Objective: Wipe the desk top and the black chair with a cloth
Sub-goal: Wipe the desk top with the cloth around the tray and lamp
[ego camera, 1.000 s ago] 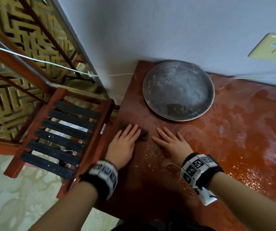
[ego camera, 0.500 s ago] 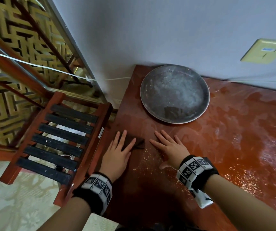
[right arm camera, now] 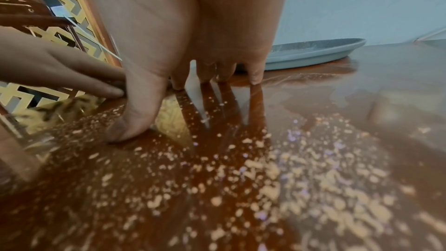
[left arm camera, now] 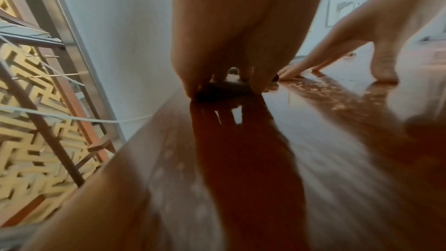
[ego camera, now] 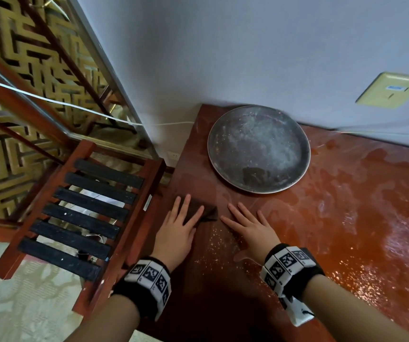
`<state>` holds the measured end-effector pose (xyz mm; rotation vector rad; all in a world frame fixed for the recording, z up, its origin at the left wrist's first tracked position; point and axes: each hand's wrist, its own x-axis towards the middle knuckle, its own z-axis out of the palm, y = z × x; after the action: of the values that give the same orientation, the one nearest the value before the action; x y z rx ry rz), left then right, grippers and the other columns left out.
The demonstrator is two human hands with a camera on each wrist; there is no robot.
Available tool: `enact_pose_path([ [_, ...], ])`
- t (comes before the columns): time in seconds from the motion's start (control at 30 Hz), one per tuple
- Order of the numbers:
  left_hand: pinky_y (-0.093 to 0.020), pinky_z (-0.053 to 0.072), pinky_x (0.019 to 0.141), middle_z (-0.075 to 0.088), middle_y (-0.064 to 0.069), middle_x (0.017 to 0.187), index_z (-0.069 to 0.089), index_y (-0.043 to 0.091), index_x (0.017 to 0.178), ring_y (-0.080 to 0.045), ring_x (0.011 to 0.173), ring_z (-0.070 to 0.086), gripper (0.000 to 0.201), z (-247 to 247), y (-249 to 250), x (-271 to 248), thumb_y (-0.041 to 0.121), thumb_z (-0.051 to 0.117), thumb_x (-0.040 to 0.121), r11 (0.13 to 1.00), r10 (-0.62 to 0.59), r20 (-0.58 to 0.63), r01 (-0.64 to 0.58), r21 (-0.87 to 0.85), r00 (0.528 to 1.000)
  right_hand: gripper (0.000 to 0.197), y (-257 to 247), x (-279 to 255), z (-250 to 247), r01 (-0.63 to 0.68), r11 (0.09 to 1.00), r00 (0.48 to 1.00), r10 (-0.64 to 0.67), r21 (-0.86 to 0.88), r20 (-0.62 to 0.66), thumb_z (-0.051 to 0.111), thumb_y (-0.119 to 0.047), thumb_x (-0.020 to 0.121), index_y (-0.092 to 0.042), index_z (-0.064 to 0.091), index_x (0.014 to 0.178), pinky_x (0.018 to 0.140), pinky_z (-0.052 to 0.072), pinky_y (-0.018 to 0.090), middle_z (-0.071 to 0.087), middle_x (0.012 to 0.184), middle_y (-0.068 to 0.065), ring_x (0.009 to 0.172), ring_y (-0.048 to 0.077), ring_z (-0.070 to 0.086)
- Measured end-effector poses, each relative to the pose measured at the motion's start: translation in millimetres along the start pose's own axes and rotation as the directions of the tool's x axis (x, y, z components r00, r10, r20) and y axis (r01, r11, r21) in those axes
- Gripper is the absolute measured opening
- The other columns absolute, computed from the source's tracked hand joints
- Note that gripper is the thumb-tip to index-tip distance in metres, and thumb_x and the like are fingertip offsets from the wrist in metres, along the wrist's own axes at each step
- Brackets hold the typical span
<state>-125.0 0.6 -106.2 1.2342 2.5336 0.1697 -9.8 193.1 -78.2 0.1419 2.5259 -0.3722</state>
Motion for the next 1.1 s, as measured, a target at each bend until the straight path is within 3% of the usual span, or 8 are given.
enact_pose_path([
  [0.17, -0.040, 0.016, 0.118, -0.011, -0.006, 0.158, 0.007, 0.034, 0.150, -0.028, 0.146, -0.008, 0.058, -18.9, -9.7, 62.1, 0.026, 0.035, 0.100, 0.993, -0.081, 0.043, 0.077, 0.091, 0.996, 0.107, 0.2, 1.1, -0.4, 0.002, 1.000, 1.000, -0.002, 0.001, 0.003, 0.071, -0.047, 0.075, -0.038, -0.007, 0.148, 0.114, -0.007, 0.050, -0.023, 0.155, -0.008, 0.142, 0.016, -0.022],
  [0.3, -0.039, 0.004, 0.118, -0.012, -0.008, 0.158, 0.004, 0.031, 0.151, -0.027, 0.146, -0.009, 0.058, -33.0, -3.2, 82.1, 0.026, 0.032, 0.100, 0.975, -0.127, 0.056, 0.114, 0.192, 0.990, 0.106, -0.1, -0.3, -0.6, 0.004, 1.000, 1.000, -0.004, -0.002, 0.001, 0.070, -0.046, 0.075, -0.038, -0.007, 0.148, 0.114, -0.007, 0.049, -0.023, 0.155, -0.007, 0.142, 0.016, -0.022],
  [0.5, -0.046, 0.043, 0.099, 0.043, -0.016, 0.144, 0.057, 0.017, 0.130, -0.036, 0.131, 0.043, 0.052, -6.4, 6.6, 15.1, 0.016, 0.055, 0.078, 0.996, -0.052, -0.004, 0.052, 0.066, 0.999, 0.104, 0.2, 1.0, -0.7, 0.011, 1.000, 1.000, -0.011, -0.006, 0.008, 0.069, -0.046, 0.077, -0.038, -0.006, 0.148, 0.114, -0.007, 0.050, -0.024, 0.154, -0.007, 0.142, 0.016, -0.023],
  [0.57, -0.046, 0.043, 0.100, 0.040, -0.013, 0.146, 0.054, 0.019, 0.132, -0.033, 0.134, 0.040, 0.051, -9.9, 6.0, 14.0, 0.020, 0.044, 0.082, 0.998, -0.061, 0.006, 0.061, 0.034, 0.998, 0.102, 0.3, 2.8, -2.1, 0.011, 1.000, 1.000, -0.011, -0.009, 0.009, 0.068, -0.045, 0.078, -0.037, -0.005, 0.149, 0.114, -0.006, 0.050, -0.024, 0.154, -0.007, 0.142, 0.017, -0.023],
  [0.73, -0.037, 0.008, 0.118, -0.005, -0.001, 0.159, 0.018, 0.030, 0.150, -0.022, 0.147, -0.007, 0.053, -33.7, -0.7, 68.7, 0.021, 0.034, 0.100, 0.993, -0.115, 0.074, 0.112, 0.041, 0.991, 0.101, 6.1, 16.5, -12.3, -0.052, 0.999, 0.997, 0.052, 0.006, -0.059, 0.066, -0.052, 0.077, -0.037, -0.003, 0.149, 0.115, -0.001, 0.049, -0.021, 0.156, -0.002, 0.144, 0.022, -0.016],
  [0.87, -0.039, 0.017, 0.117, 0.002, -0.002, 0.159, 0.024, 0.030, 0.148, -0.024, 0.147, -0.001, 0.053, -27.9, -0.8, 60.1, 0.018, 0.039, 0.099, 0.995, -0.091, 0.056, 0.089, 0.035, 0.994, 0.102, 8.7, 22.4, -14.1, -0.074, 0.997, 0.995, 0.075, 0.014, -0.060, 0.066, -0.054, 0.076, -0.039, -0.003, 0.149, 0.115, 0.001, 0.049, -0.017, 0.157, -0.003, 0.145, 0.022, -0.010],
  [0.97, -0.046, 0.037, 0.107, 0.031, -0.007, 0.152, 0.046, 0.025, 0.138, -0.031, 0.141, 0.027, 0.051, -3.9, -2.5, 16.6, 0.012, 0.053, 0.089, 0.998, -0.016, -0.087, 0.011, -0.059, 0.996, 0.101, 10.4, 21.3, -11.8, -0.070, 0.997, 0.995, 0.072, 0.023, -0.074, 0.065, -0.056, 0.076, -0.038, -0.004, 0.148, 0.115, -0.002, 0.047, -0.018, 0.157, -0.003, 0.145, 0.021, -0.012],
  [1.1, -0.042, 0.032, 0.106, 0.035, -0.006, 0.150, 0.046, 0.028, 0.137, -0.029, 0.139, 0.029, 0.048, 6.7, -4.9, -1.9, 0.025, 0.033, 0.091, 0.993, -0.040, -0.051, 0.034, -0.114, 0.998, 0.102, 11.4, 21.5, -10.8, -0.064, 0.997, 0.995, 0.067, 0.037, -0.074, 0.065, -0.057, 0.075, -0.038, -0.004, 0.148, 0.115, -0.004, 0.047, -0.018, 0.157, -0.003, 0.145, 0.021, -0.012],
])
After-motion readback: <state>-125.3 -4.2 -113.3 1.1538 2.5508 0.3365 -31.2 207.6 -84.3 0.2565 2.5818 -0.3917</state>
